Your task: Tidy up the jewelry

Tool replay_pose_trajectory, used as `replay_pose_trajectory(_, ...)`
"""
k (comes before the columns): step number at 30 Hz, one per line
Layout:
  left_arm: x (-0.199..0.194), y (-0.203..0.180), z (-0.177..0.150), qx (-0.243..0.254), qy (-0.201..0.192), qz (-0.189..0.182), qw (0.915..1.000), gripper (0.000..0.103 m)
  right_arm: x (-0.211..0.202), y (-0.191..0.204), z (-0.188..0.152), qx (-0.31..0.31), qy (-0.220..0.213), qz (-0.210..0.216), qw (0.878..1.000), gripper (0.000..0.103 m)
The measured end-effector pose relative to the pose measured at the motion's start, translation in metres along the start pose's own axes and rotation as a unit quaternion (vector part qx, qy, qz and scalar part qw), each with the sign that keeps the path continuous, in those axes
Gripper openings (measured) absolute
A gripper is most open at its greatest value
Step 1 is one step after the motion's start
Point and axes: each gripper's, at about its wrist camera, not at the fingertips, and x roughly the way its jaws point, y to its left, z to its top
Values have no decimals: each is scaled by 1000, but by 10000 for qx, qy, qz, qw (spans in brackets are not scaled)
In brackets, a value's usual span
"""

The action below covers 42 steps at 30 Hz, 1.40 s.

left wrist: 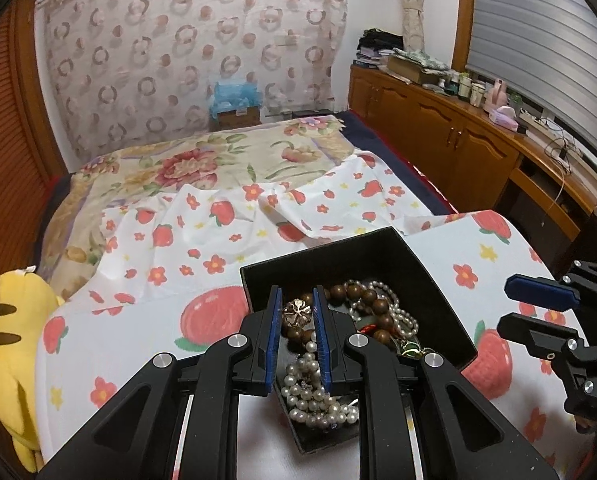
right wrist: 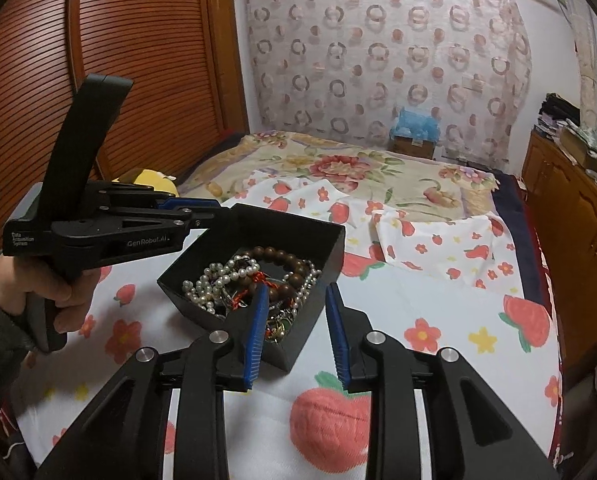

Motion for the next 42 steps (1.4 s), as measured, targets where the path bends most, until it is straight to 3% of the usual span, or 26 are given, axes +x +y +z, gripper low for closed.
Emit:
replay_pose_trajectory(2, -1, 0, -1, -45, -8, 31, 10000, 25, -3, -1, -4, 49, -12, -29, 10000, 32)
replay_pose_trajectory(6, -7, 1, -7, -102, -28, 60, 9999, 30, -10, 1, -9, 116, -52, -102, 9999, 36)
replay_pose_trajectory(10, -22, -2, -18, -127, -114, 159, 9997, 48, -18, 3, -15, 205, -124, -169, 9996, 41)
replay_pose_trajectory(13, -40, -4, -32, -192, -241, 278, 9991, 70, -27, 7, -23, 287, -197, -247, 9991, 52)
replay_pose_trajectory(17, -65, -7, -54, -262, -386, 432, 9980, 83, -39, 14, -35, 399, -266, -371, 9982, 68)
replay_pose_trajectory(19, -76, -11, -63, -265, -459, 490, 9974, 88, -44, 18, -39, 400, -283, -405, 9980, 69)
replay_pose_trajectory(20, -83, -13, -71, -281, -487, 518, 9971, 90, -46, 21, -42, 400, -280, -452, 9978, 74)
replay_pose_trajectory(21, -87, -14, -74, -295, -505, 535, 9969, 91, -50, 25, -46, 400, -302, -507, 9975, 83)
replay_pose_trajectory(27, -119, -25, -101, -318, -685, 615, 9952, 95, -74, 41, -61, 447, -571, -618, 9955, 100)
replay_pose_trajectory(42, -184, -36, -132, -499, -1138, 779, 9892, 95, -139, 68, -83, 579, -1147, -967, 9870, 100)
